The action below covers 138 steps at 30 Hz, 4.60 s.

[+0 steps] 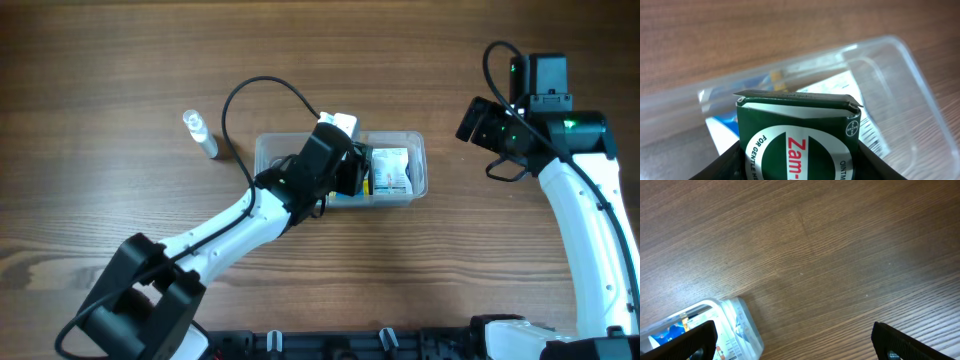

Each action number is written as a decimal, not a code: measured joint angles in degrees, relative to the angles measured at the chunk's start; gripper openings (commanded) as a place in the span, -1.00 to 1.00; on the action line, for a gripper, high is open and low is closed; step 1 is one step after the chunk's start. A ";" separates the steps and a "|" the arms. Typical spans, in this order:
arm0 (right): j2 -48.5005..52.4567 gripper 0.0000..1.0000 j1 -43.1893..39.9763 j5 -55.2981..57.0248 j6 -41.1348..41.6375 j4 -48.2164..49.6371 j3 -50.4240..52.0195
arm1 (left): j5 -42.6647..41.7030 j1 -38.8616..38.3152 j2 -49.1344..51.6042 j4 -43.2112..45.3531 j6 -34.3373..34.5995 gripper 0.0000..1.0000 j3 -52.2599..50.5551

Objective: Pack container
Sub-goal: 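Lower the Zam-Buk box into the container's middle and release, then move the left gripper over the white spray bottle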

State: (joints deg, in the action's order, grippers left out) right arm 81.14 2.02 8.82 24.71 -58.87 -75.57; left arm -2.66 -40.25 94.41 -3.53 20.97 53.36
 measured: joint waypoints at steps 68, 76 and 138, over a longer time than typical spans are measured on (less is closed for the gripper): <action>0.00 0.99 0.00 0.00 0.00 0.00 0.00 | 7.37 0.02 -4.35 1.68 3.41 0.57 0.00; 0.00 0.99 0.02 0.00 0.00 0.00 0.00 | 10.95 5.38 -22.10 -9.40 3.34 0.86 0.09; 0.02 0.99 0.00 0.00 0.00 0.00 0.00 | 3.48 40.59 -6.60 -41.94 -20.37 0.68 27.39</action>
State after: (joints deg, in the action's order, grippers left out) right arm 81.17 2.02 8.82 24.71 -58.87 -75.57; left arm 0.82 0.34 87.81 -45.47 0.60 80.75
